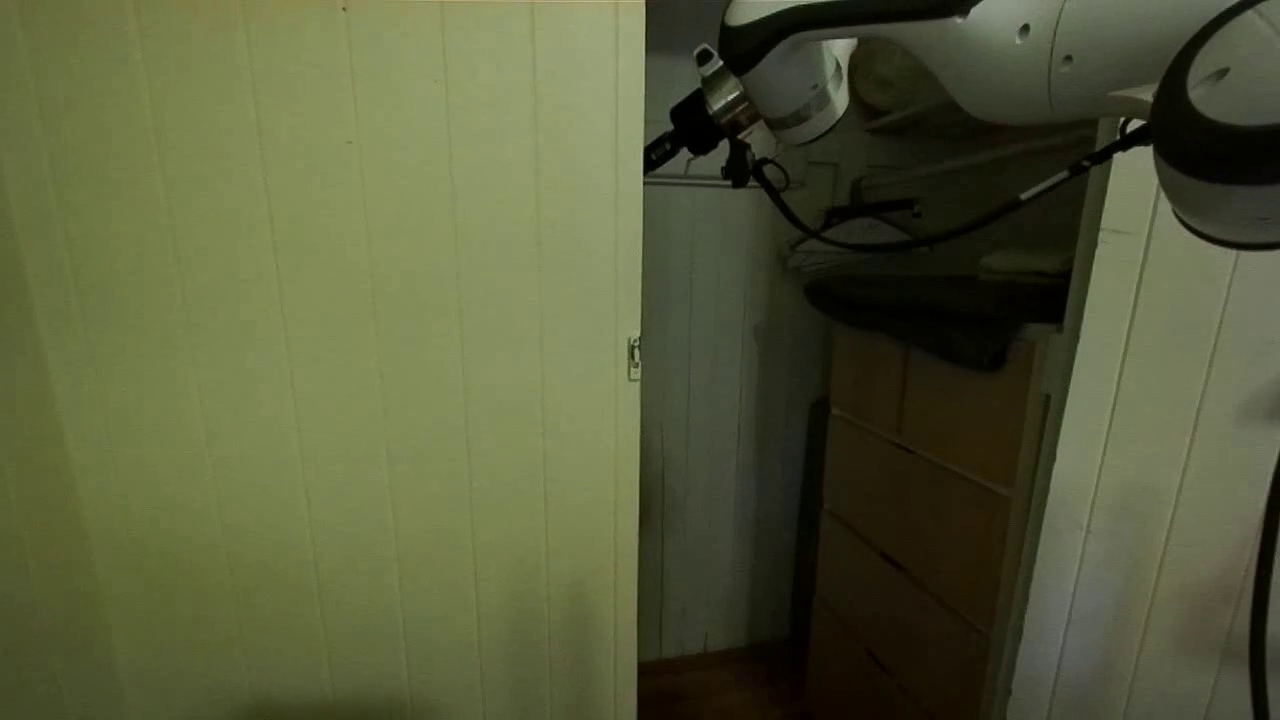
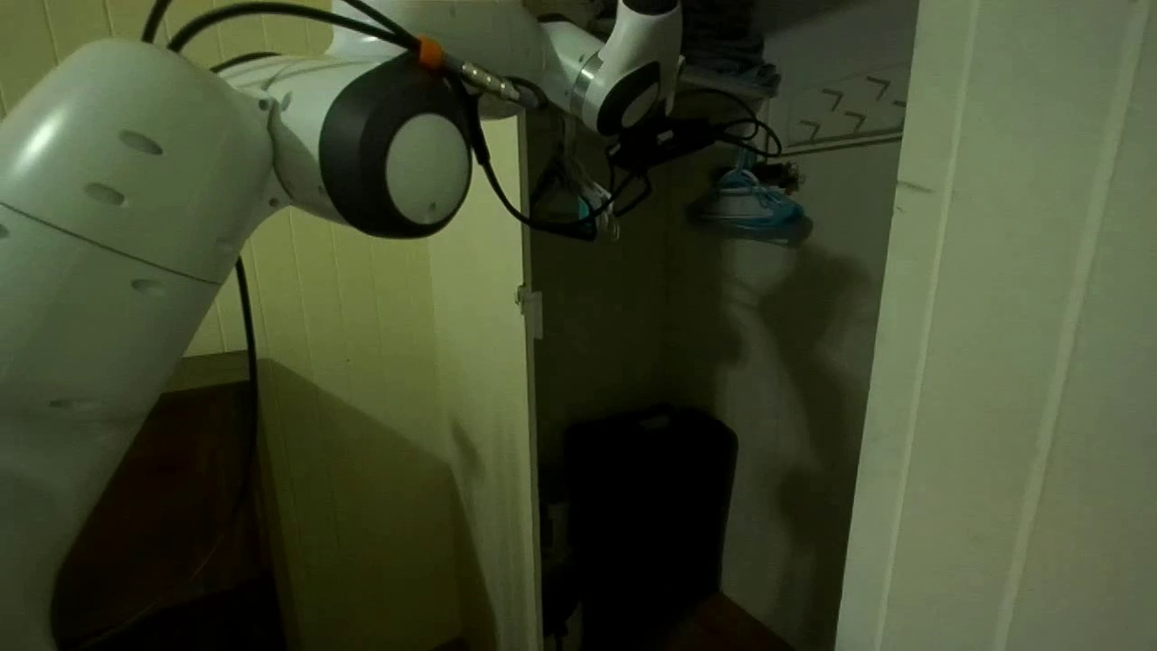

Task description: Take out one black hanger from the closet then hang it back on the rail.

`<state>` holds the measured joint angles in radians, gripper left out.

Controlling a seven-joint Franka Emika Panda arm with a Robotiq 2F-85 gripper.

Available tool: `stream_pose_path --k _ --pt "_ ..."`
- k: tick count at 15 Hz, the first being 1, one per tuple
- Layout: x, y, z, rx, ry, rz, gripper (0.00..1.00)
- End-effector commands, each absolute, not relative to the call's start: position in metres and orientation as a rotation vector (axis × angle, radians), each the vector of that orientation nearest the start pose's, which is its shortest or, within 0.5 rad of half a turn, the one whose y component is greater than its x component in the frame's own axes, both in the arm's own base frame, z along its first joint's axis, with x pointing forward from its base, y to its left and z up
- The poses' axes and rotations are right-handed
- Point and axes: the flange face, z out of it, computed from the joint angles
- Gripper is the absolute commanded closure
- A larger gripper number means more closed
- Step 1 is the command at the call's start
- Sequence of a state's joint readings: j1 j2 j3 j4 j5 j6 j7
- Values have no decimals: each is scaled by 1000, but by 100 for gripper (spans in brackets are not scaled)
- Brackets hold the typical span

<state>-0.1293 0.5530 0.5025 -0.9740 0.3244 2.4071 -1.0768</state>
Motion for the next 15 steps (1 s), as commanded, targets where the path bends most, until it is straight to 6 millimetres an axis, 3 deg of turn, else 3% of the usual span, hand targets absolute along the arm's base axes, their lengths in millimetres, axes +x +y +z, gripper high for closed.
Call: stream_pose_path --k 1,4,8,9,10,15 --pt "739 156 684 -2138 -1447 -1459 99" --pt "741 161 674 -2155 -1497 -1367 99" --pt "739 144 678 -2185 -1495 -1313 99" --pt "738 137 682 -2202 -1487 -1315 69" --pt "738 131 686 -2208 -1474 -1323 68" --pt "735 115 702 -2228 -1449 -1389 36"
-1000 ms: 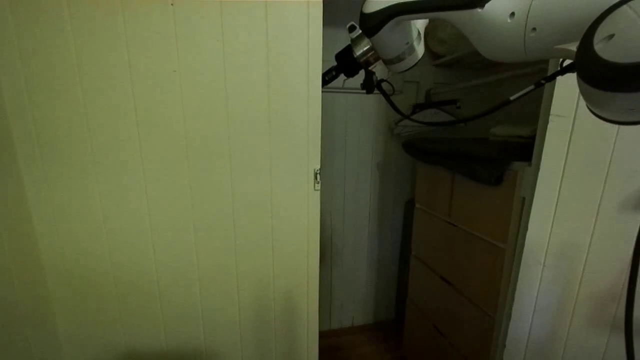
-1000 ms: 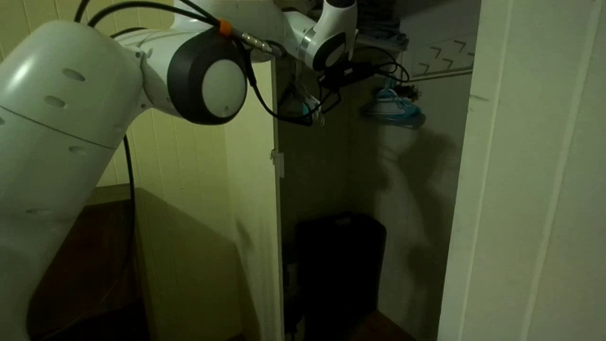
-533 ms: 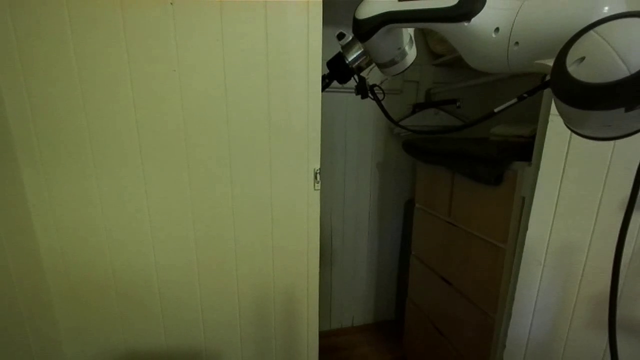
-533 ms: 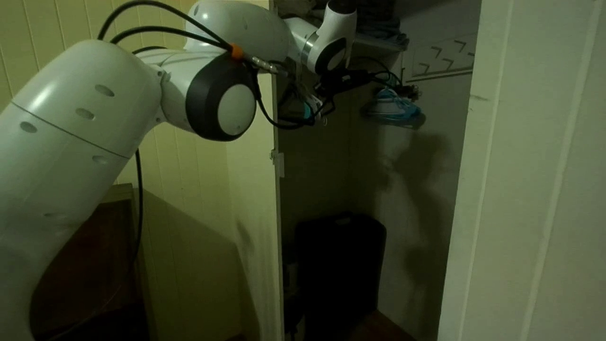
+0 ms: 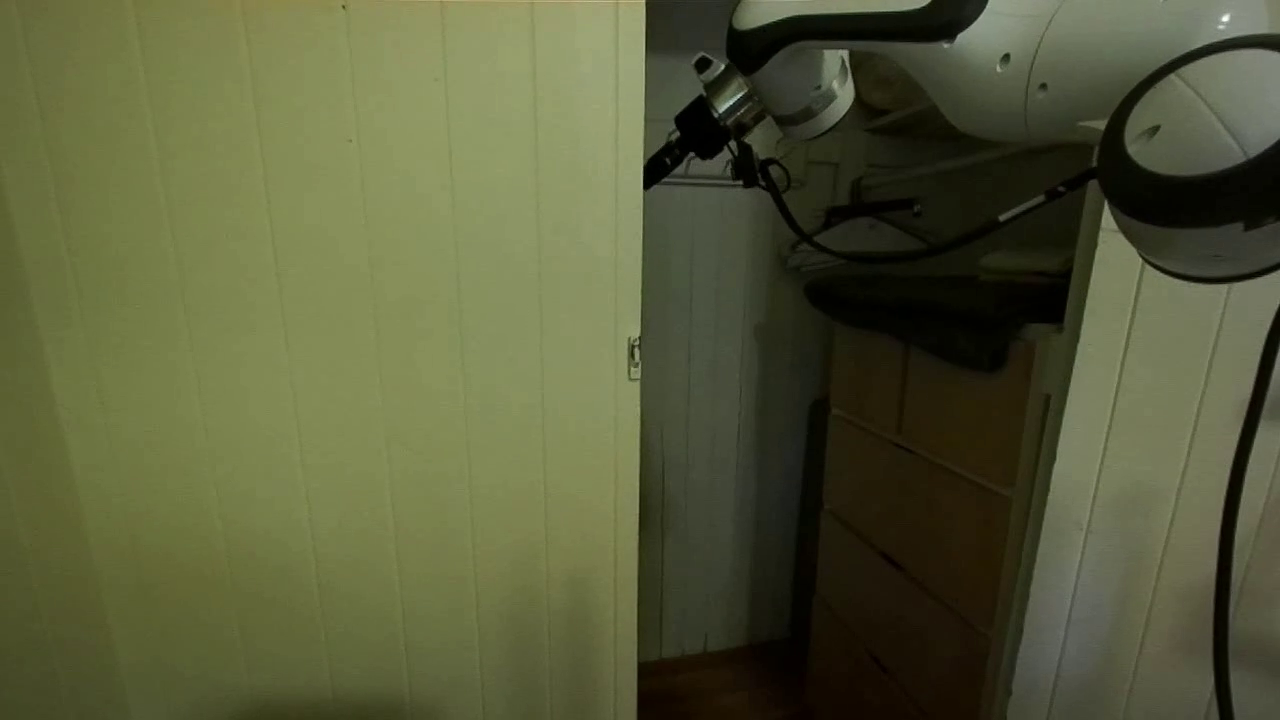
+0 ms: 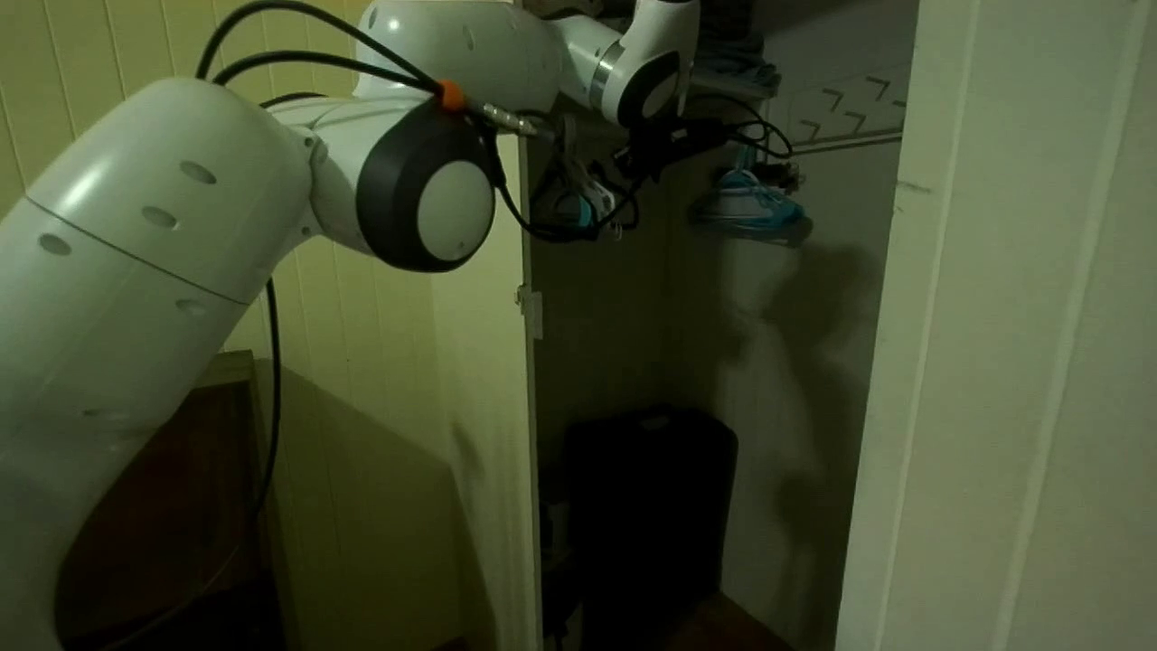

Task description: Take out one black hanger from the closet then hang it back on the rail.

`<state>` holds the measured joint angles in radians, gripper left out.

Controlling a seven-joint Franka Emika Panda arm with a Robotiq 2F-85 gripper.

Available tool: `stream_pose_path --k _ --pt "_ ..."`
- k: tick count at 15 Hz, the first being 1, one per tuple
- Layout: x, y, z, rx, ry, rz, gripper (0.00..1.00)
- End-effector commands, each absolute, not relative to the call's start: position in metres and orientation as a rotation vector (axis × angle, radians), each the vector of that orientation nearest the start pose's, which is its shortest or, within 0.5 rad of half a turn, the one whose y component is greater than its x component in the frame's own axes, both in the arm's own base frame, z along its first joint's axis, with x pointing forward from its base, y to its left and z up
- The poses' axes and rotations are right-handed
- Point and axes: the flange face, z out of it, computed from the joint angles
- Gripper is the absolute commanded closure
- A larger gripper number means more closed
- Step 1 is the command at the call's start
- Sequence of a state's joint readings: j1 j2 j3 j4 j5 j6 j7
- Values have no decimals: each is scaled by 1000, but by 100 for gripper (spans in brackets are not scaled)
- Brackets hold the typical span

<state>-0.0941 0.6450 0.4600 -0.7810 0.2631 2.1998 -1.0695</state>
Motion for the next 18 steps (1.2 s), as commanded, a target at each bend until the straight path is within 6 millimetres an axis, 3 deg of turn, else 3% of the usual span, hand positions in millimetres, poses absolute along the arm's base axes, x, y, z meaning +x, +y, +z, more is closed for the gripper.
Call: stream_pose_path --k 1,5,10,15,18 --pt "733 112 710 -2238 -1432 -1421 28" --pt "715 99 750 -2367 -1245 -1503 0" --pt "682 96 802 -2501 -861 -1562 0" --pt "654 103 833 -2576 -471 -1546 0" --pt "641 106 838 -2610 -244 -1534 0"
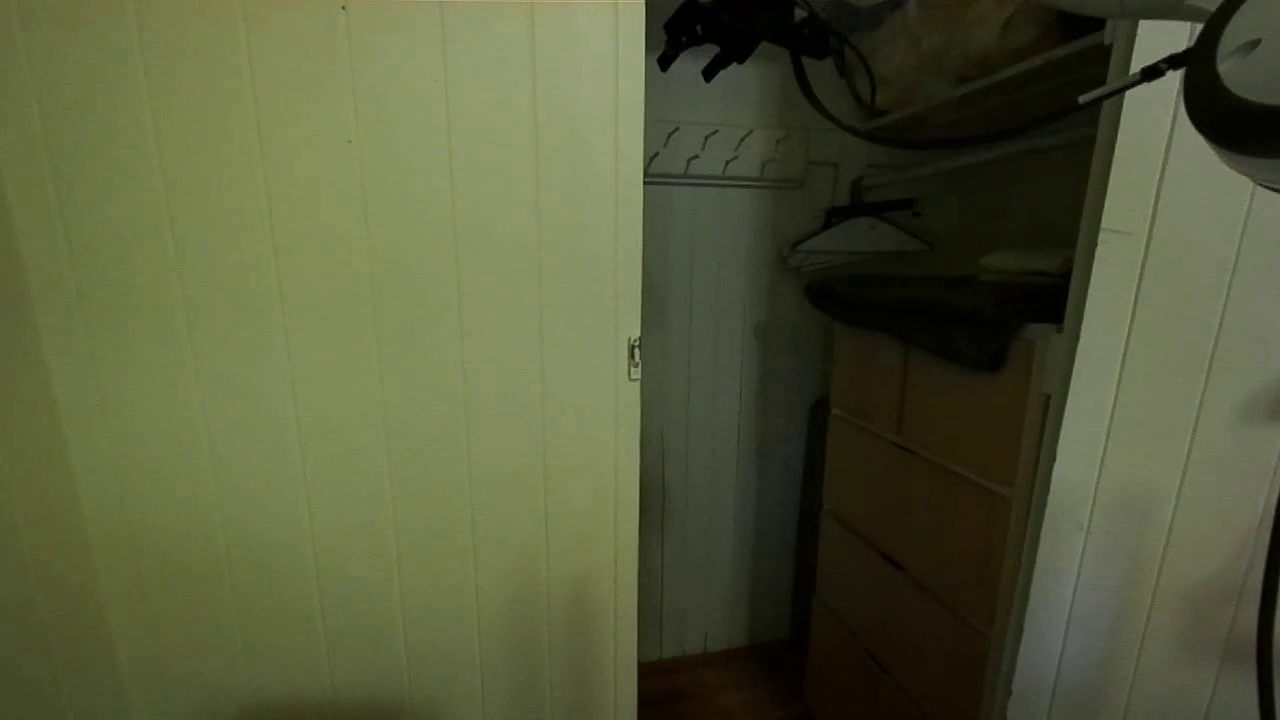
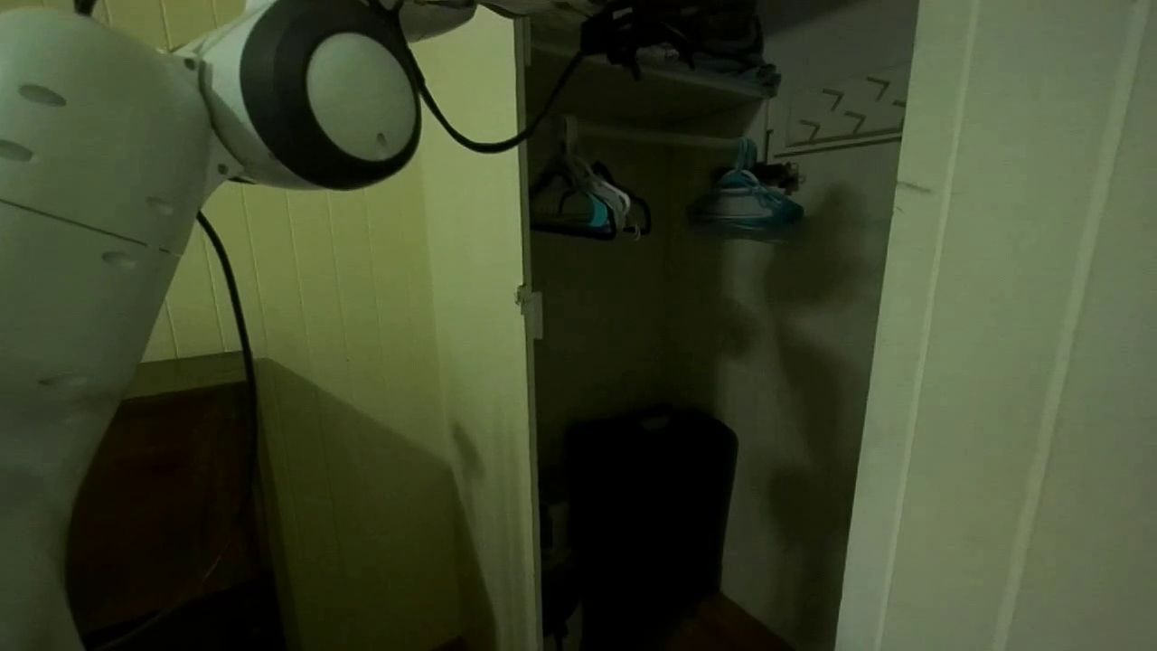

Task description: Take out one black hanger from the closet then hang it back on the rail.

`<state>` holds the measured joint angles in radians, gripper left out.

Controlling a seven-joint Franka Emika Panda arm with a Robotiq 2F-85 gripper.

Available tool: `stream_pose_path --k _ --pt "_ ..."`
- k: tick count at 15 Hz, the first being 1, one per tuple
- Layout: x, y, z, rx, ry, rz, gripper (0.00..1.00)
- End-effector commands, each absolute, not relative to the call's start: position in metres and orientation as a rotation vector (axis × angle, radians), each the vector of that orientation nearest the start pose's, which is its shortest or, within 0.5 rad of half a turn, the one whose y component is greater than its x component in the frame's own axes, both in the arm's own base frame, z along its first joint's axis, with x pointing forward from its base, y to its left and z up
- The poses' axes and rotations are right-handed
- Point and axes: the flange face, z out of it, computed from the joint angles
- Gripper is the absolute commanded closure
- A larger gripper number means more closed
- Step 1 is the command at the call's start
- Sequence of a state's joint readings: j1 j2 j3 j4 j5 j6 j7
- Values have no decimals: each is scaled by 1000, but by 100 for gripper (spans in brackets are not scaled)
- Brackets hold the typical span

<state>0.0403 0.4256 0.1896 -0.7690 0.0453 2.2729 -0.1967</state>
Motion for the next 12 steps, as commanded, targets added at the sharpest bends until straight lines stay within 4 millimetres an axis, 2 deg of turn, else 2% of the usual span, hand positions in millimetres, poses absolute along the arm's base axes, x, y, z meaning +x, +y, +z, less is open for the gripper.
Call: stream_pose_path --k 1,6,8,12 --pt "634 107 838 -2637 -176 -1520 0" --pt "582 126 834 -2779 94 -1340 0" --pt "555 148 831 -2770 37 -1193 0" --pt "495 178 826 -2688 -35 -935 0"
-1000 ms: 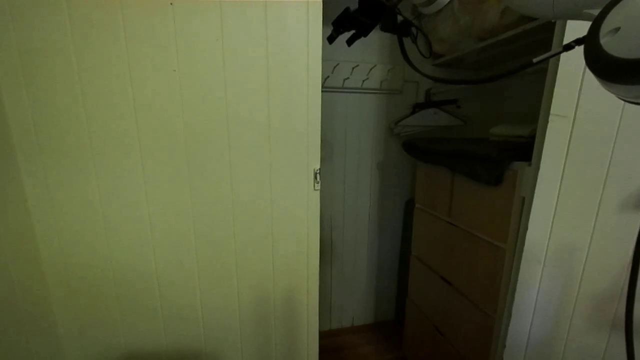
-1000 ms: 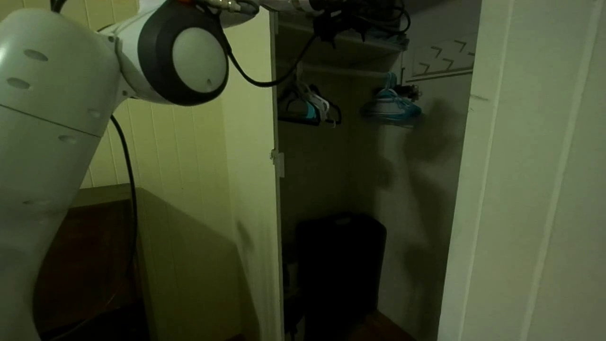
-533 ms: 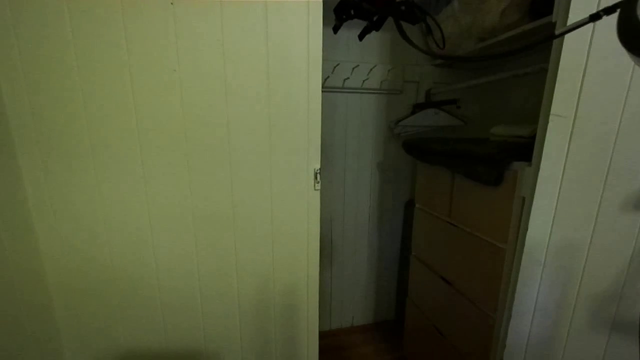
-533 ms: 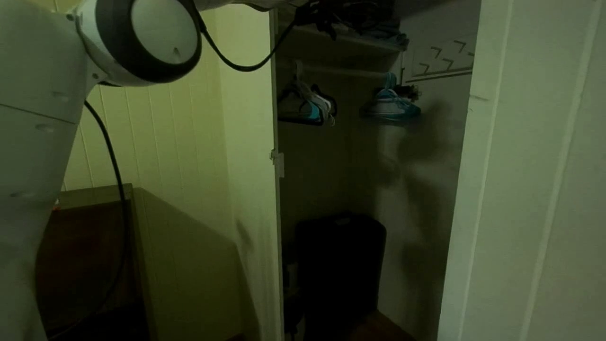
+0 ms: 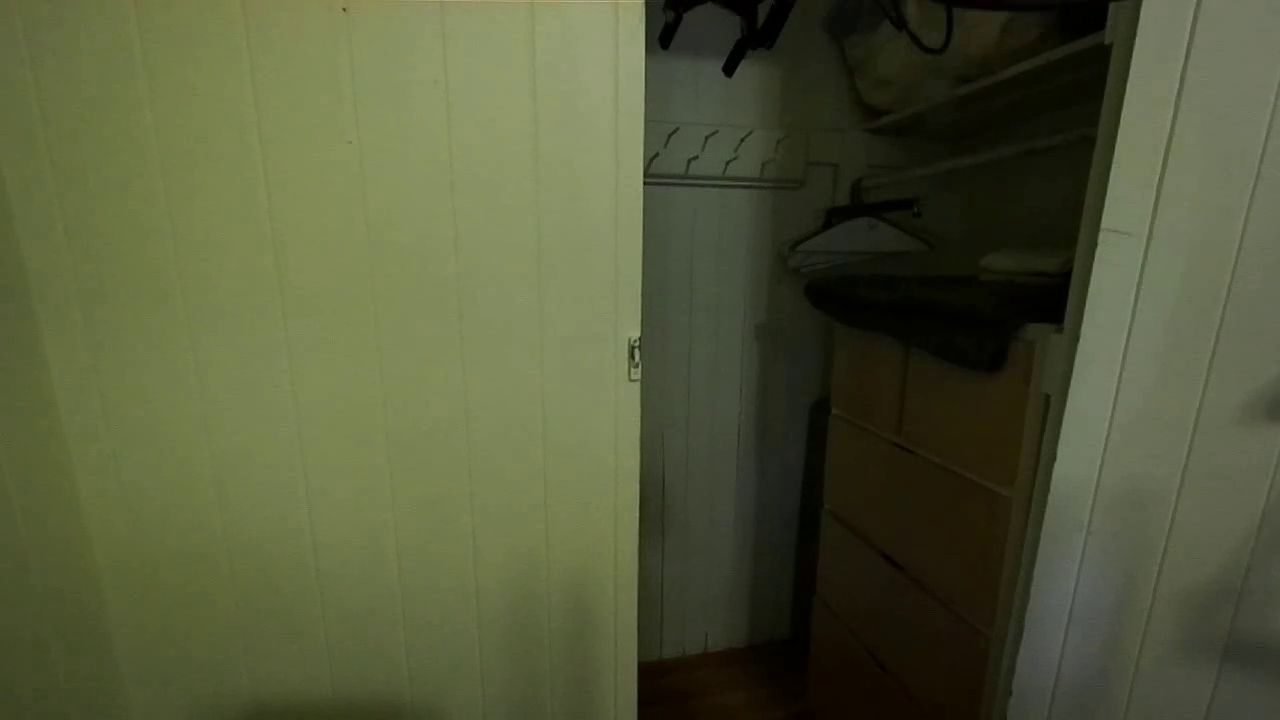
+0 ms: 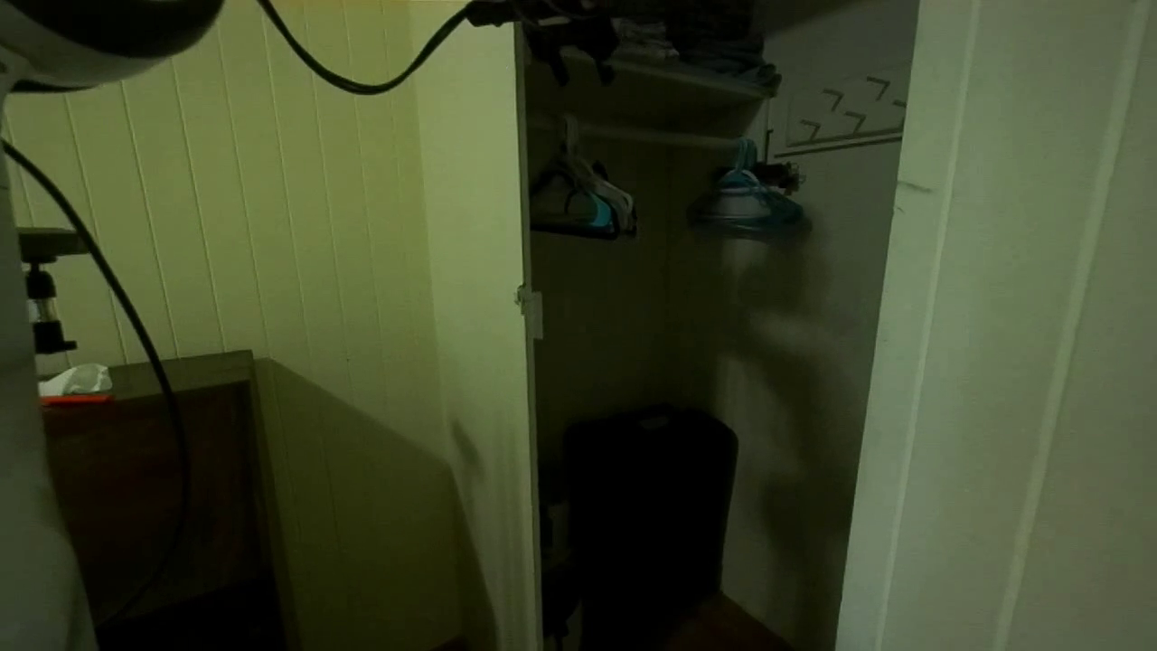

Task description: Take out one black hanger from the closet then hang it back on the rail.

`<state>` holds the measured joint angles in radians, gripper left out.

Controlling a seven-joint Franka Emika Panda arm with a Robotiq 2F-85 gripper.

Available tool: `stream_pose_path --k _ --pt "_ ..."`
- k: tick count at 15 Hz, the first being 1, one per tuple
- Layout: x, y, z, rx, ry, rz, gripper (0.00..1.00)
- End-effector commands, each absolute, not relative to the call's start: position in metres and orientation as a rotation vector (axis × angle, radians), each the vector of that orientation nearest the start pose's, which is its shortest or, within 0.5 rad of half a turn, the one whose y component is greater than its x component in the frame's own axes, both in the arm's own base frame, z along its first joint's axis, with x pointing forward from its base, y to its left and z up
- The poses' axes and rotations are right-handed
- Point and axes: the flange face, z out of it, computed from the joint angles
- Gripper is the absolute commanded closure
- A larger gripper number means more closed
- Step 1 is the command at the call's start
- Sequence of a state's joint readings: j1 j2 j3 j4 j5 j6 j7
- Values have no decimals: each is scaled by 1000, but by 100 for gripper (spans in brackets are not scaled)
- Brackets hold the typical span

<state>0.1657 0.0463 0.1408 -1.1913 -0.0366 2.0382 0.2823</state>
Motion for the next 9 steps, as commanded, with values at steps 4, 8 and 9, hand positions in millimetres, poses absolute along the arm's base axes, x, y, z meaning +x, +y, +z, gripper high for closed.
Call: stream_pose_path --k 4,8,9 --pt "429 193 809 -2636 -76 -650 0" --pt "440 200 824 -2637 -109 -694 0" --pt "441 200 825 -2637 -107 -695 0"
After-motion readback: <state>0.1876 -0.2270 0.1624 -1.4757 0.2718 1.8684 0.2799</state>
